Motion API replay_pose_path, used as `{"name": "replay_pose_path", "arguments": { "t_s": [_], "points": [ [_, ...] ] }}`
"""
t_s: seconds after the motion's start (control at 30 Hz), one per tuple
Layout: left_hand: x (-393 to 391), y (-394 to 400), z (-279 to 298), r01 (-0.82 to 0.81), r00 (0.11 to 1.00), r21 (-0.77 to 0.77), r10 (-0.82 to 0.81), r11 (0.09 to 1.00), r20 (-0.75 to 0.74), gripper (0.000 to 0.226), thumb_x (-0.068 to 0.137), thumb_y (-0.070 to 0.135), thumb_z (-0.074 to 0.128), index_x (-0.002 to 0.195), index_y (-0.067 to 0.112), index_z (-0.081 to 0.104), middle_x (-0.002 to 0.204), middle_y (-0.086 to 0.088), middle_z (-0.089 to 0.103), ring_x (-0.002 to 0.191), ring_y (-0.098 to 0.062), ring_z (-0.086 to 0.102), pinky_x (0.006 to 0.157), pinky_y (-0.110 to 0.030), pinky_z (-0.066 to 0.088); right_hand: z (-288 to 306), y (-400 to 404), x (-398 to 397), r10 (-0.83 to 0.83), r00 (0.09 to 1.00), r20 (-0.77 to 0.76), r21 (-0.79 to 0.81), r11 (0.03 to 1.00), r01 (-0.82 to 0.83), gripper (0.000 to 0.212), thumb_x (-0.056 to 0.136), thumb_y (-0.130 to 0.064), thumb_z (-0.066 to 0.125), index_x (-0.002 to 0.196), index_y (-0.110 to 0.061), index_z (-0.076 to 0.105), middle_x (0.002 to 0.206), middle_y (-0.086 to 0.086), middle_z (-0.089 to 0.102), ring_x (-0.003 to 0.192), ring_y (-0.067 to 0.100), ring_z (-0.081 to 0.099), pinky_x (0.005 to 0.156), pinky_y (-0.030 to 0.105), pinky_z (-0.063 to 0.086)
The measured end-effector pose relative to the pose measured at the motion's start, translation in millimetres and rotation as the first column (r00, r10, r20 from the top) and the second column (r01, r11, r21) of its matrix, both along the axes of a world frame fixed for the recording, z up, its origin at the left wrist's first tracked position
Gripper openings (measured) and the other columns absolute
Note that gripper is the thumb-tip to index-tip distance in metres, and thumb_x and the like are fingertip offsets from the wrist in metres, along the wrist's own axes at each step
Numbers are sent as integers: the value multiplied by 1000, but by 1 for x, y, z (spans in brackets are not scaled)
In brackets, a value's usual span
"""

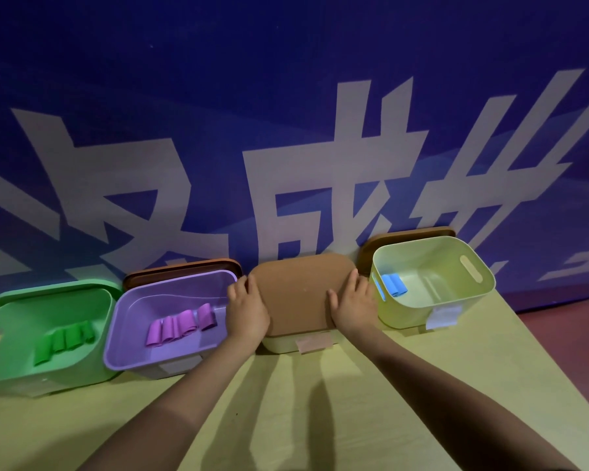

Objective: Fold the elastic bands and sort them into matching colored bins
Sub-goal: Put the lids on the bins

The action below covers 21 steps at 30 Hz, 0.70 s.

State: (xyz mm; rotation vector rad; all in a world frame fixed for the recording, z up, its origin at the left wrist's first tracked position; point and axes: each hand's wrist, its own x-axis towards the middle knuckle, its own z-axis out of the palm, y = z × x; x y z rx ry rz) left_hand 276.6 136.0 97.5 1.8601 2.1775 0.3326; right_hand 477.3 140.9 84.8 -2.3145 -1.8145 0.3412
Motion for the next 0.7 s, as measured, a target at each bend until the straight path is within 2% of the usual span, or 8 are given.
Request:
{"name": "replay_pose_path", "arguments": {
  "t_s": [0.07, 0.13, 0.2, 0.27, 0.4, 0.53, 0.63, 0.7],
  "points": [
    [6, 3, -4, 118, 992, 24, -117, 993, -55, 56, 99, 24, 38, 151, 12, 20, 158, -10, 16, 145, -27, 13, 115, -39, 24, -1, 0, 1, 12, 999, 40, 13, 1000, -12, 75, 97, -51, 32, 150, -2, 12, 145, 19, 34, 133, 33, 34, 108, 39, 30],
    [11, 11, -7, 176, 981, -11, -177, 984, -81, 56, 101, 33, 32, 152, 16, 17, 160, -9, 11, 147, -26, 7, 118, -40, 13, 2, 2, 4, 37, 995, 87, 33, 999, -40, 74, 96, -52, 34, 148, -2, 20, 146, 18, 35, 135, 32, 32, 108, 40, 30],
    [11, 18, -10, 191, 977, -33, -193, 981, -95, 56, 102, 36, 28, 153, 17, 16, 160, -11, 9, 148, -27, 4, 119, -40, 6, 5, 10, 11, 102, 987, 121, 44, 993, -108, 71, 95, -54, 35, 146, -5, 27, 153, 15, 27, 142, 31, 22, 113, 41, 26],
    [11, 19, -16, 197, 973, -31, -200, 980, -115, 57, 101, 38, 27, 153, 16, 15, 160, -14, 7, 148, -28, 2, 120, -39, 3, 5, 22, 16, 202, 972, 118, 35, 978, -207, 69, 96, -54, 33, 148, -10, 24, 158, 10, 17, 147, 26, 11, 117, 42, 21],
    [12, 19, -23, 190, 976, 5, -188, 982, -114, 57, 101, 38, 28, 152, 15, 17, 160, -16, 9, 148, -30, 4, 119, -39, 3, -6, 33, 15, 285, 950, 129, 1, 958, -288, 72, 96, -54, 19, 153, -11, 8, 162, 8, 6, 149, 24, 2, 119, 39, 13],
    [12, 22, -26, 171, 978, 31, -166, 985, -127, 61, 95, 40, 23, 151, 15, 24, 158, -17, 15, 147, -32, 10, 119, -41, 8, -10, 34, 16, 277, 956, 95, 10, 960, -279, 77, 91, -54, 18, 153, -9, 11, 161, 10, 8, 149, 24, 3, 119, 37, 12],
    [14, 23, -26, 169, 977, 17, -165, 985, -134, 60, 96, 39, 26, 150, 14, 25, 158, -18, 16, 147, -32, 12, 119, -41, 9, -10, 36, 16, 286, 956, 71, 2, 958, -287, 79, 89, -54, 20, 153, -8, 14, 160, 12, 11, 149, 25, 5, 118, 36, 12],
    [15, 23, -25, 165, 975, 6, -162, 986, -151, 64, 93, 41, 19, 149, 13, 28, 157, -19, 19, 146, -34, 15, 119, -43, 13, -10, 35, 15, 285, 957, 54, 0, 958, -286, 82, 86, -55, 17, 152, -7, 15, 160, 13, 11, 149, 25, 5, 118, 37, 13]
  ]
}}
